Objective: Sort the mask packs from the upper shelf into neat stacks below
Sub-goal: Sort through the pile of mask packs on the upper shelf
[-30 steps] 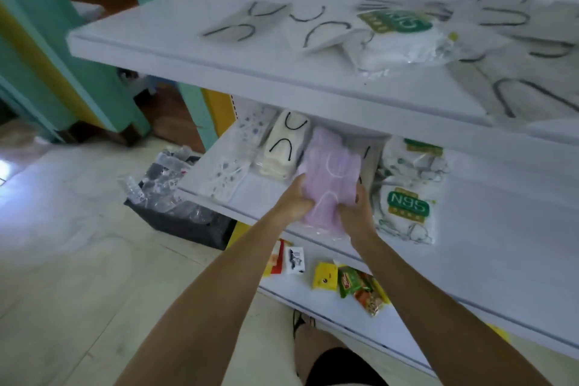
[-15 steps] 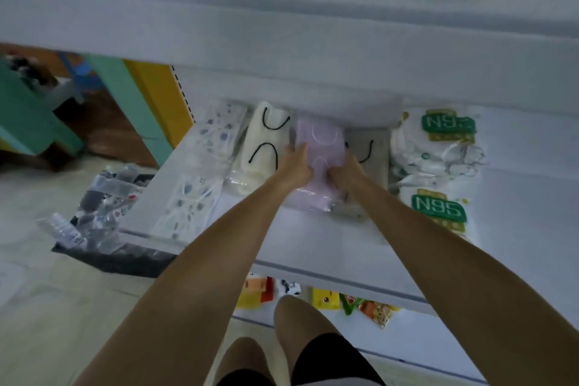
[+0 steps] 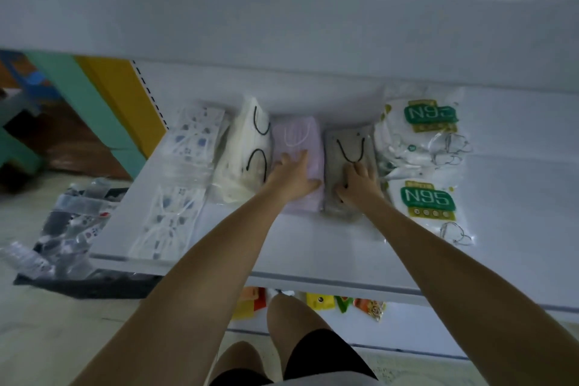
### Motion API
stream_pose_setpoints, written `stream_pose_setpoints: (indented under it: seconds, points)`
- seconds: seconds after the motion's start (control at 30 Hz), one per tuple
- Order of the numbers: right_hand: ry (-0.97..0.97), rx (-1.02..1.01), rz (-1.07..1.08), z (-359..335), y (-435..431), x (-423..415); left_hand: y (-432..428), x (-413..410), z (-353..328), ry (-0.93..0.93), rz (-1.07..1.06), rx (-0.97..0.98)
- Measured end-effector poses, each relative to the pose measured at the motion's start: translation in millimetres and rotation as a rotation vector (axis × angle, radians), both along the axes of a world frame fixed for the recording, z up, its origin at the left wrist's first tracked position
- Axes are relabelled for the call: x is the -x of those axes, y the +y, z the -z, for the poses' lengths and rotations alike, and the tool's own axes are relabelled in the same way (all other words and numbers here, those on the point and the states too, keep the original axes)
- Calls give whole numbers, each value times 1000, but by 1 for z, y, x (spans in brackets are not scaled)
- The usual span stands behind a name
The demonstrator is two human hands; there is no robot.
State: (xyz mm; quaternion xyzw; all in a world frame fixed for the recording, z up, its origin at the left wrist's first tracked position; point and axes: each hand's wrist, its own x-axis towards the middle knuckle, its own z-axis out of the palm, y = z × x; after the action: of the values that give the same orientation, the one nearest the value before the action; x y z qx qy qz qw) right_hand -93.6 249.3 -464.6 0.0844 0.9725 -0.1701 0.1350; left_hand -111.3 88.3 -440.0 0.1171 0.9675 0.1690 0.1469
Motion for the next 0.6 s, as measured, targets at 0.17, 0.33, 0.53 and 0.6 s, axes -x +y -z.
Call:
stream_pose_setpoints:
  seconds: [0.17, 0.33, 0.53, 0.6]
  points:
    - [5, 113, 88, -2, 12, 2, -1, -2, 1, 12, 1, 27]
    - [122, 91, 34, -14, 9, -3, -3, -6, -4, 83, -45, 4]
    - [326, 263, -166, -32, -28, 3, -34, 0, -11, 339, -132, 8]
    - [230, 258, -240, -30, -43, 7, -49, 1, -10, 288, -153, 63]
